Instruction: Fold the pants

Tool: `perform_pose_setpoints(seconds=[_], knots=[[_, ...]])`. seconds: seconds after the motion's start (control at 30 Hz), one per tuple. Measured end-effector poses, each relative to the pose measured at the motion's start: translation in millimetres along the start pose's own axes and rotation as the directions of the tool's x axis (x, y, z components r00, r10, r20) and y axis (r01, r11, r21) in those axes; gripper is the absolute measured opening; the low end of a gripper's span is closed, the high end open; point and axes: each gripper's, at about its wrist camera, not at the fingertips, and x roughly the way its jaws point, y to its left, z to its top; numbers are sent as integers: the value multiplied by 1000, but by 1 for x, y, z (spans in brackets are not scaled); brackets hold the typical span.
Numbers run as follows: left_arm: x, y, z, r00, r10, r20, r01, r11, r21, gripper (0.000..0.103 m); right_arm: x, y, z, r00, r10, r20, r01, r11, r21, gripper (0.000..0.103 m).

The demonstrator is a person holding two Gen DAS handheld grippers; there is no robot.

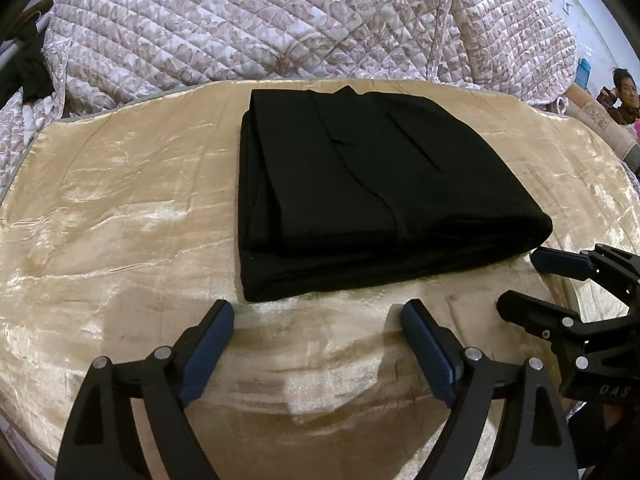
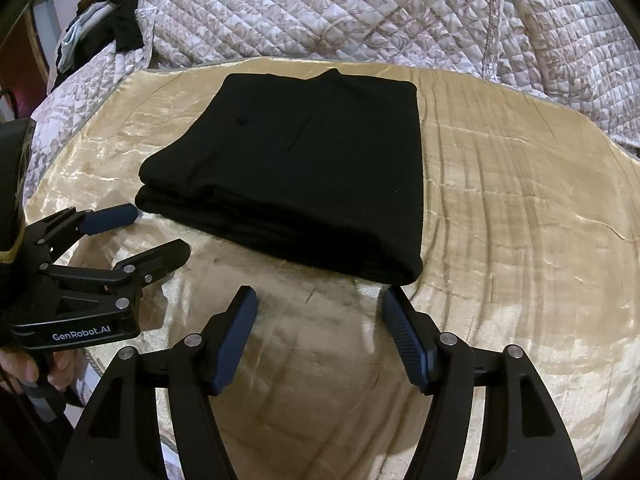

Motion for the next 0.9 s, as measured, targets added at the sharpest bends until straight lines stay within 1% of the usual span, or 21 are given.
perform_pose_setpoints(seconds=[0.33, 0.9], knots=[[2, 1, -1, 1000, 2, 3, -2, 1000, 0, 92, 1, 1, 0, 1000, 0, 1, 0, 1000, -2, 68], [2, 1, 1, 1000, 3, 0, -3, 1000, 3, 93, 2, 2, 0, 1000, -6, 3, 6, 1000, -15, 71]])
